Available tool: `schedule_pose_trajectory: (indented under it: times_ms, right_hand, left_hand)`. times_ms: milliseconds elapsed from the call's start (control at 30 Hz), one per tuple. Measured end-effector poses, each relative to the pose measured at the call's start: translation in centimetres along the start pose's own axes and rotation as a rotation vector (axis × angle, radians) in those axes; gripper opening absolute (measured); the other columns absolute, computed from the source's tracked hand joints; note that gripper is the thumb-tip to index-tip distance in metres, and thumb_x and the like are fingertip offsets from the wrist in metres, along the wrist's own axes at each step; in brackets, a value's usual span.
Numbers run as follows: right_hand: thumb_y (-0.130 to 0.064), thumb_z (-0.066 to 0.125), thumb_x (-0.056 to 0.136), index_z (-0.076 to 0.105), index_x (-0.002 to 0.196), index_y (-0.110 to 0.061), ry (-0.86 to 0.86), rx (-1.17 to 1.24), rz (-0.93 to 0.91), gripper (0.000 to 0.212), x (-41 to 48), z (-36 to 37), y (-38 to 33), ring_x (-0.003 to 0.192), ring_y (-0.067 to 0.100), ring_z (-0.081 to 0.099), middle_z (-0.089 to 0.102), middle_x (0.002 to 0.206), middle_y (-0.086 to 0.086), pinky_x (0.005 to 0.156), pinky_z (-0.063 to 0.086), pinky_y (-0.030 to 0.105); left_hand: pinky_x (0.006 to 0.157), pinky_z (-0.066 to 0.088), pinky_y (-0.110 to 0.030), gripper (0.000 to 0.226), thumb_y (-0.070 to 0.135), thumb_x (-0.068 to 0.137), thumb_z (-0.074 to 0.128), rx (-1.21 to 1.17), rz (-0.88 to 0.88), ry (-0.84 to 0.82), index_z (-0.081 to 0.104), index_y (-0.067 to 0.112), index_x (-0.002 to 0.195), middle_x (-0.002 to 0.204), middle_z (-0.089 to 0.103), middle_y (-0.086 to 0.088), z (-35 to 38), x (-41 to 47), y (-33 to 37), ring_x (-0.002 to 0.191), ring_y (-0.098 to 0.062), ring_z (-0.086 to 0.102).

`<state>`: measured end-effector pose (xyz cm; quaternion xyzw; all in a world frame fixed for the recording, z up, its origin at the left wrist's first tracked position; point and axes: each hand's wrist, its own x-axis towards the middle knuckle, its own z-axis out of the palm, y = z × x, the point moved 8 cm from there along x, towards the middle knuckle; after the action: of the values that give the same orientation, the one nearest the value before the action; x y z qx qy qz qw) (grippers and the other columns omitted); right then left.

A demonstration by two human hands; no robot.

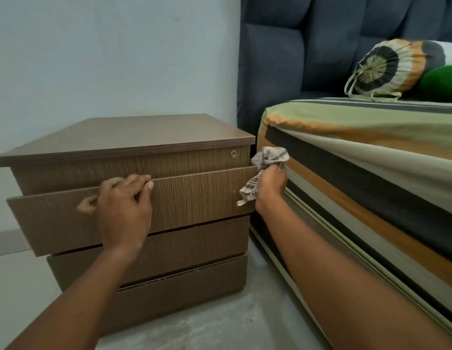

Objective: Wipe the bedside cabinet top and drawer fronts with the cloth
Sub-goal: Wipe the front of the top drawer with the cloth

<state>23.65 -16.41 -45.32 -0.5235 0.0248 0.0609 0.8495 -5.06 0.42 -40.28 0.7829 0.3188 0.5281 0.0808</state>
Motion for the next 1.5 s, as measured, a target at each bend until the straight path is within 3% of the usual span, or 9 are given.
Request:
schedule_pose_trajectory:
  times_ms: [167, 300, 433, 533, 667, 867, 967, 1133, 1500]
  right_hand:
    - [-0.033, 0.041, 0.106, 0.048, 0.139, -0.041, -0.058, -0.414, -0.628, 0.034, -5.6, 2.3, 0.2, 0.115, 0.008, 0.049, 0.043, 0.142, -0.008, 0.083, 0.042, 0.024]
    - [-0.033, 0.039, 0.108, 0.033, 0.152, -0.035, -0.025, -0.395, -0.484, 0.044, -5.8, -2.3, 6.0, 0.099, 0.005, 0.054, 0.04, 0.123, -0.011, 0.066, 0.034, 0.013]
    - [-0.035, 0.035, 0.108, 0.024, 0.157, -0.026, -0.033, -0.367, -0.425, 0.051, -6.8, -4.8, 9.6, 0.127, 0.02, 0.049, 0.041, 0.148, 0.005, 0.092, 0.041, 0.029]
    - [-0.042, 0.032, 0.105, 0.031, 0.153, -0.022, 0.129, -0.442, -0.6, 0.052, -8.2, -3.4, 5.9, 0.135, 0.032, 0.044, 0.036, 0.152, 0.011, 0.104, 0.044, 0.051]
    - [-0.039, 0.033, 0.106, 0.046, 0.142, -0.025, 0.148, -0.626, -0.853, 0.041, -11.0, 0.1, 0.6, 0.144, 0.032, 0.031, 0.03, 0.156, 0.016, 0.118, 0.028, 0.046]
    - [-0.037, 0.038, 0.105, 0.059, 0.122, -0.021, -0.235, -1.0, -1.354, 0.032, -19.0, 7.1, 1.9, 0.114, 0.03, 0.047, 0.052, 0.118, 0.01, 0.108, 0.032, 0.048]
    - [-0.039, 0.038, 0.105, 0.062, 0.117, -0.021, -0.385, -1.057, -1.505, 0.032, -23.9, 11.6, 3.2, 0.095, 0.023, 0.048, 0.054, 0.104, 0.005, 0.086, 0.037, 0.04]
    - [-0.036, 0.042, 0.104, 0.058, 0.121, -0.023, -0.623, -1.004, -1.574, 0.027, -31.6, 17.8, 7.2, 0.094, 0.019, 0.05, 0.058, 0.106, 0.003, 0.081, 0.037, 0.035]
    - [-0.036, 0.047, 0.099, 0.045, 0.149, -0.022, -0.765, -1.11, -1.876, 0.052, -36.2, 20.5, 13.5, 0.138, 0.034, 0.037, 0.04, 0.152, 0.01, 0.116, 0.02, 0.049]
  left_hand:
    - [0.094, 0.032, -0.037, 0.029, 0.034, 0.097, 0.055, 0.006, 0.016, -0.017, 0.073, 0.021, 0.115, 0.104, 0.073, 0.001, 0.0, 0.2, -0.4, 0.109, -0.021, 0.052]
    - [0.097, 0.037, -0.057, 0.024, 0.03, 0.095, 0.058, -0.007, 0.007, -0.007, 0.074, 0.023, 0.112, 0.102, 0.073, 0.005, -1.0, -0.5, 0.7, 0.108, -0.021, 0.054]
    - [0.096, 0.036, -0.053, 0.023, 0.03, 0.095, 0.057, 0.002, 0.038, -0.019, 0.072, 0.028, 0.114, 0.102, 0.071, 0.01, -2.2, -1.5, 1.2, 0.107, -0.017, 0.054]
    - [0.09, 0.024, -0.04, 0.024, 0.032, 0.096, 0.056, 0.054, 0.041, 0.001, 0.07, 0.034, 0.115, 0.103, 0.068, 0.018, -2.9, -2.4, 1.4, 0.109, -0.009, 0.05]
    - [0.094, 0.025, -0.035, 0.032, 0.021, 0.098, 0.054, 0.082, 0.146, -0.027, 0.063, 0.031, 0.127, 0.125, 0.064, 0.017, -3.3, -3.6, 1.2, 0.123, -0.004, 0.047]
    - [0.114, 0.02, -0.046, 0.044, 0.03, 0.102, 0.048, 0.213, -0.07, 0.185, 0.045, 0.027, 0.145, 0.159, 0.033, 0.002, -8.6, -3.2, -7.9, 0.148, -0.022, 0.024]
    - [0.113, 0.024, -0.029, 0.051, 0.041, 0.099, 0.051, -0.13, -0.365, 0.172, 0.042, 0.028, 0.147, 0.156, 0.038, 0.001, -10.6, -2.7, -13.4, 0.143, -0.014, 0.034]
    - [0.072, 0.05, -0.014, 0.021, 0.036, 0.098, 0.055, -0.575, -0.464, 0.085, 0.074, 0.031, 0.091, 0.088, 0.071, 0.008, -10.7, -2.7, -16.8, 0.08, 0.005, 0.061]
    - [0.105, 0.043, -0.037, 0.086, 0.072, 0.092, 0.018, -1.339, -0.819, -0.208, 0.057, 0.008, 0.135, 0.128, 0.067, -0.011, -8.8, -4.1, -19.0, 0.123, -0.021, 0.06]
